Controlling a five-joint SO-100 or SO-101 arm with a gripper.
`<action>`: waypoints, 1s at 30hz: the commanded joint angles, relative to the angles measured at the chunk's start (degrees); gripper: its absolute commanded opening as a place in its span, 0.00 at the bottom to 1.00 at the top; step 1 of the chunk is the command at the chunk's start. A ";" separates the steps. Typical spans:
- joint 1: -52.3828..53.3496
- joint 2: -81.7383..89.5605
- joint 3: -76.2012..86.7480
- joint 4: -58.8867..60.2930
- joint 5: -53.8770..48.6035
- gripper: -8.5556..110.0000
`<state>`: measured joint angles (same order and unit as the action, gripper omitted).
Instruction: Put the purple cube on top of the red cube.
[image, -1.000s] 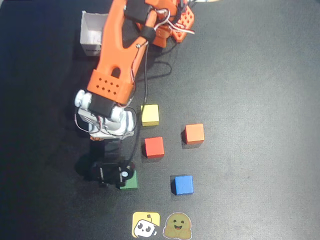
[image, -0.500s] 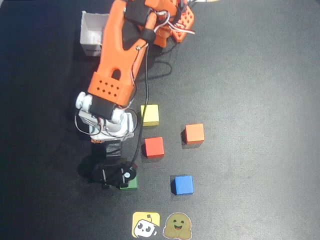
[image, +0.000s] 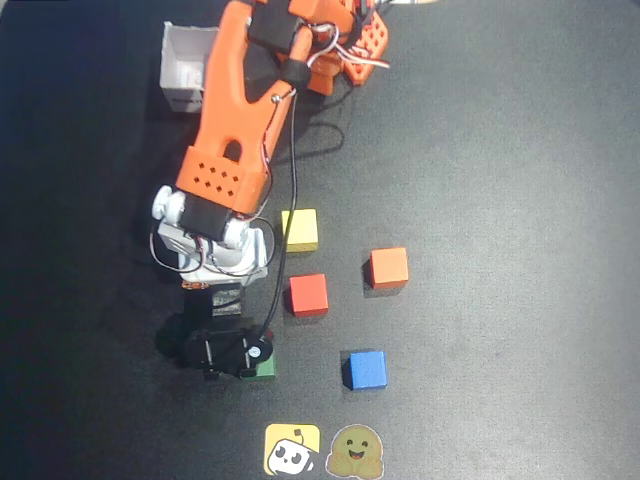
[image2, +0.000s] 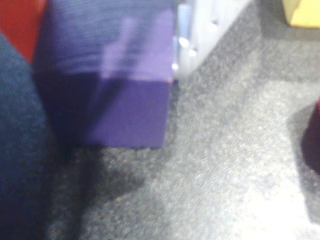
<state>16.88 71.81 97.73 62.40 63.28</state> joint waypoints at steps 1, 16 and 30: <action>0.35 0.44 -0.88 0.53 1.76 0.11; -3.08 10.37 -7.73 11.51 8.96 0.11; -15.29 24.61 4.31 8.35 20.30 0.11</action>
<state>3.25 91.93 101.34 72.16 82.00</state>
